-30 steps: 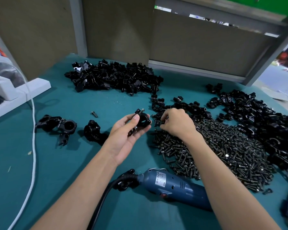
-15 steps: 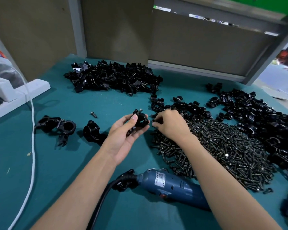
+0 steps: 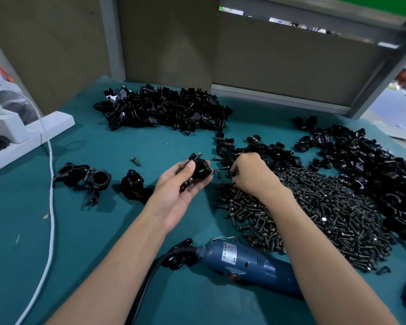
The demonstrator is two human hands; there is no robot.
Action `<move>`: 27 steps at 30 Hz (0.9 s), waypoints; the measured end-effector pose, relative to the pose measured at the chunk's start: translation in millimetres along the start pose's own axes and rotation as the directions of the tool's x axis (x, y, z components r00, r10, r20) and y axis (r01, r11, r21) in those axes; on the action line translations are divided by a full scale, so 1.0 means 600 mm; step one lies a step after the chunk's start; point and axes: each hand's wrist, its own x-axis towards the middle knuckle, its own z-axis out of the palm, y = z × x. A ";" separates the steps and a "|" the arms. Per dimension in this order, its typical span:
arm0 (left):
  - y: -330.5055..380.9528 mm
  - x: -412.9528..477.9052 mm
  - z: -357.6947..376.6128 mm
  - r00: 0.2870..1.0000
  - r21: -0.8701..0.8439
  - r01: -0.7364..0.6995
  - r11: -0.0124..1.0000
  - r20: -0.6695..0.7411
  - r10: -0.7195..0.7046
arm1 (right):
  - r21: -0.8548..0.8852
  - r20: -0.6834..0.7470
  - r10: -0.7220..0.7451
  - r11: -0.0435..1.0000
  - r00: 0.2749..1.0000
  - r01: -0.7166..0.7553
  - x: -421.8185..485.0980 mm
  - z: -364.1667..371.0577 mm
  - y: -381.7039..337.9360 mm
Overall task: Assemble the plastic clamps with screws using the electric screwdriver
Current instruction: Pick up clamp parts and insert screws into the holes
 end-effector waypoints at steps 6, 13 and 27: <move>0.000 -0.001 0.001 1.000 0.007 0.006 1.000 -0.002 -0.006 | 0.373 -0.126 0.003 0.927 0.992 0.044 -0.011 -0.020 0.002; 0.000 -0.001 0.002 1.000 0.003 0.003 1.000 0.031 -0.003 | 0.885 -0.069 -0.062 0.458 0.996 0.090 -0.032 -0.029 -0.018; 0.000 -0.002 0.005 0.999 -0.009 -0.039 0.999 0.030 0.039 | 0.440 -0.514 -0.213 0.766 0.831 0.469 -0.043 -0.021 -0.033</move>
